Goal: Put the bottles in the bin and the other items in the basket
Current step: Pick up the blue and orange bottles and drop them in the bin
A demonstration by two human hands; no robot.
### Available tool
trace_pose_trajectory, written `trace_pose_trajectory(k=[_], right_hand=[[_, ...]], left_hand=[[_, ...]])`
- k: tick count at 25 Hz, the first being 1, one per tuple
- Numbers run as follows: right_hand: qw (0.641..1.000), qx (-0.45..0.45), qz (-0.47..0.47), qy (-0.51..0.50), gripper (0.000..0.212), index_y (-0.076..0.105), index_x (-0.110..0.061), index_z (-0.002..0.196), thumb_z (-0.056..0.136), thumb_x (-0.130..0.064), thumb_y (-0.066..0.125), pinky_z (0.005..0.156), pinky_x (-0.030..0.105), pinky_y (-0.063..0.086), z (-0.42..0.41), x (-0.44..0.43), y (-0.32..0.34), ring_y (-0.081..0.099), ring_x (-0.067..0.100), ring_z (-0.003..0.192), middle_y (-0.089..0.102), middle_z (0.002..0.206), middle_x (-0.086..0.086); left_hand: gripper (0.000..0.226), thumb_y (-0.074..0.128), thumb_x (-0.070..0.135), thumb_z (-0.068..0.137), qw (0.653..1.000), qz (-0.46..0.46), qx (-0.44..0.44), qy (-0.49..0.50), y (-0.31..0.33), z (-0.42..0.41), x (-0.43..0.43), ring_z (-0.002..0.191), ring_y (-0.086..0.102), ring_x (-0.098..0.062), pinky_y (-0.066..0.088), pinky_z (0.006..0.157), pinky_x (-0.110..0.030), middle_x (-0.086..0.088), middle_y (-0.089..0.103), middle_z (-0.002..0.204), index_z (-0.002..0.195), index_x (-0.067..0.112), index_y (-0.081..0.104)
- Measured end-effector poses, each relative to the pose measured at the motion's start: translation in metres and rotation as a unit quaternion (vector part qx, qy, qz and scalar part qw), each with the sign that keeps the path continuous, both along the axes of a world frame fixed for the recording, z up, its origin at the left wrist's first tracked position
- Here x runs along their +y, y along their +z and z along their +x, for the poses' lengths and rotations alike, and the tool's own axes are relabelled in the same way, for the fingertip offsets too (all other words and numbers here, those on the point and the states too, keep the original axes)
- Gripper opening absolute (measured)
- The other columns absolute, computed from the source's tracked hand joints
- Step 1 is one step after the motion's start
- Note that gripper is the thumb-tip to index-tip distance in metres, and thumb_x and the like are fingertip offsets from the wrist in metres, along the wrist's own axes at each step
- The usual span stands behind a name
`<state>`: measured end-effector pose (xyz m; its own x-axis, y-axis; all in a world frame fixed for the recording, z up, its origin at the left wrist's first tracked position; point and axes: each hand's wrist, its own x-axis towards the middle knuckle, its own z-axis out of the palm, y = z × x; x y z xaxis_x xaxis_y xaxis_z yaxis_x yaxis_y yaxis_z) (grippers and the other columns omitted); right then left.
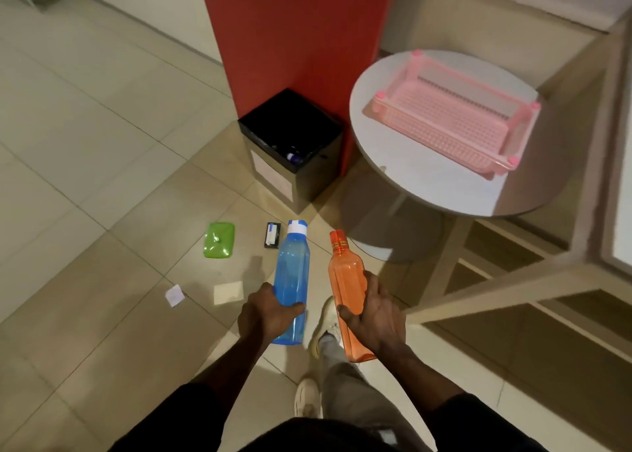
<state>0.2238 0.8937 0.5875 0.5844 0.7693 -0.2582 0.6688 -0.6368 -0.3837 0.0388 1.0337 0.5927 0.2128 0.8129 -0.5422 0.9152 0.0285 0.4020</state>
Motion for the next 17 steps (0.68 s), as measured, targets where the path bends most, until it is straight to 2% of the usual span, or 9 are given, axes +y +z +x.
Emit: trace_pose_trajectory(k=[3,8,11,14,17], right_hand=[[0.999,0.006,-0.006,0.033,0.095,0.023,-0.023,0.153,0.084,-0.08,0.052,0.087,0.043,0.059,0.018,0.048,-0.008,0.067,0.028,0.11,0.056,0.139,0.005],[0.995,0.004,-0.032,0.096,0.094,0.022,-0.023,0.152,0.084,-0.082,0.049,0.09,0.039,0.057,0.064,0.138,-0.019,0.066,0.025,0.114,0.055,0.14,0.003],[0.991,0.011,-0.029,0.132,0.095,0.022,-0.024,0.153,0.083,-0.084,0.047,0.092,0.041,0.057,0.09,0.185,-0.023,0.066,0.026,0.117,0.054,0.142,0.002],[0.989,0.014,-0.023,0.144,0.096,0.022,-0.024,0.154,0.084,-0.082,0.051,0.091,0.043,0.058,0.112,0.222,-0.022,0.066,0.028,0.115,0.054,0.143,0.003],[0.988,0.019,-0.028,0.147,0.096,0.022,-0.025,0.153,0.081,-0.083,0.05,0.087,0.042,0.059,0.121,0.257,-0.024,0.067,0.029,0.111,0.055,0.141,0.003]], left_hand=[[0.073,0.081,0.066,0.077,1.0,0.015,0.016,0.019,-0.006,0.011,0.035,0.09,0.067,-0.017,0.054,0.073,-0.03,0.002,0.069,0.109,0.125,0.015,0.059],[0.073,0.079,0.07,0.075,0.997,0.025,0.039,0.058,-0.007,0.044,0.106,0.079,0.065,-0.012,0.042,0.055,-0.021,0.007,0.065,0.097,0.123,0.018,0.06],[0.073,0.08,0.07,0.074,0.995,0.029,0.049,0.076,-0.01,0.064,0.142,0.083,0.069,-0.014,0.053,0.064,-0.026,0.005,0.068,0.099,0.122,0.019,0.059],[0.075,0.08,0.071,0.072,0.994,0.032,0.049,0.091,-0.01,0.081,0.174,0.08,0.064,-0.013,0.044,0.058,-0.025,0.006,0.065,0.097,0.121,0.018,0.059],[0.077,0.078,0.073,0.072,0.994,0.032,0.04,0.099,-0.016,0.091,0.201,0.082,0.063,-0.015,0.044,0.063,-0.028,0.005,0.064,0.098,0.121,0.017,0.059]])
